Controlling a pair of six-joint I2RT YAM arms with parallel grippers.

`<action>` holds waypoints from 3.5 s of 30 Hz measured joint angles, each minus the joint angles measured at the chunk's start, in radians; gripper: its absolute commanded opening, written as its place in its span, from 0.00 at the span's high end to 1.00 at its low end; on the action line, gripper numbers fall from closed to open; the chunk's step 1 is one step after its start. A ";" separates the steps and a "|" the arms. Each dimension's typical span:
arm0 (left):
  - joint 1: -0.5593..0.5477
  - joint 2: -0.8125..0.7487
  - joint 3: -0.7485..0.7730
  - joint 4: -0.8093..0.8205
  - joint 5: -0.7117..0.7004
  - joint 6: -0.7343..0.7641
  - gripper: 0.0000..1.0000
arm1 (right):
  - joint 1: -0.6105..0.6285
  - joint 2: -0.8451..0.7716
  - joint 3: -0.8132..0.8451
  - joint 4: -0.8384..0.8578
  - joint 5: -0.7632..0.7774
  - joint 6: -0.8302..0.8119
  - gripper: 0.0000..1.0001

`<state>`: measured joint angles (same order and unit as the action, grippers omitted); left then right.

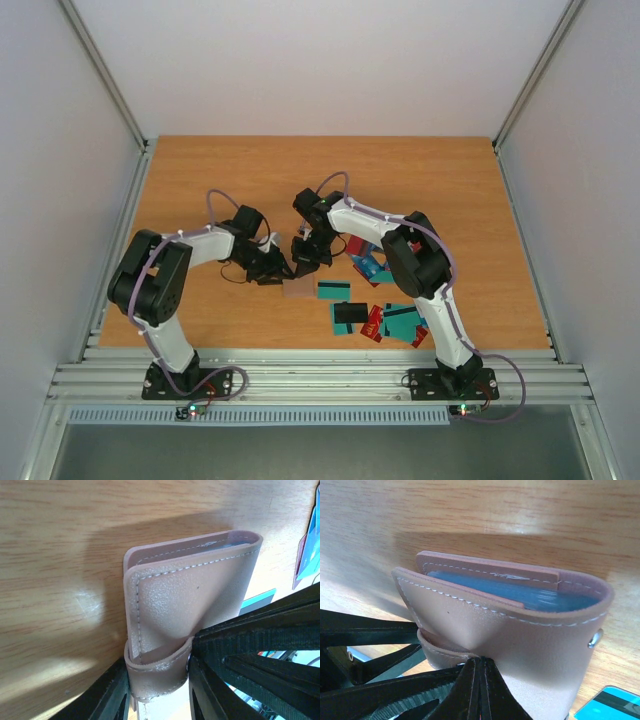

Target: Put the credit cards into the card holder

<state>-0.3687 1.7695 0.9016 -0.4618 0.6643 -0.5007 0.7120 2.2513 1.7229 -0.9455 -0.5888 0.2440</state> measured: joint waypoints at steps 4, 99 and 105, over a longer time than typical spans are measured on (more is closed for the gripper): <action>-0.003 0.012 0.009 -0.014 -0.007 0.008 0.72 | 0.000 0.000 -0.002 0.003 -0.004 0.001 0.99; 0.225 -0.730 -0.658 0.794 -0.829 0.463 0.01 | -0.507 -1.066 -1.371 1.128 0.877 -0.673 0.02; 0.263 -0.511 -0.612 0.989 -0.782 0.511 0.01 | -0.582 -0.904 -1.357 1.387 0.757 -0.697 0.02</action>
<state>-0.1055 1.2587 0.2897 0.5270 -0.1173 0.0105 0.1303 1.3476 0.3664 0.4419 0.1680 -0.4534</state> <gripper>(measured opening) 0.994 0.985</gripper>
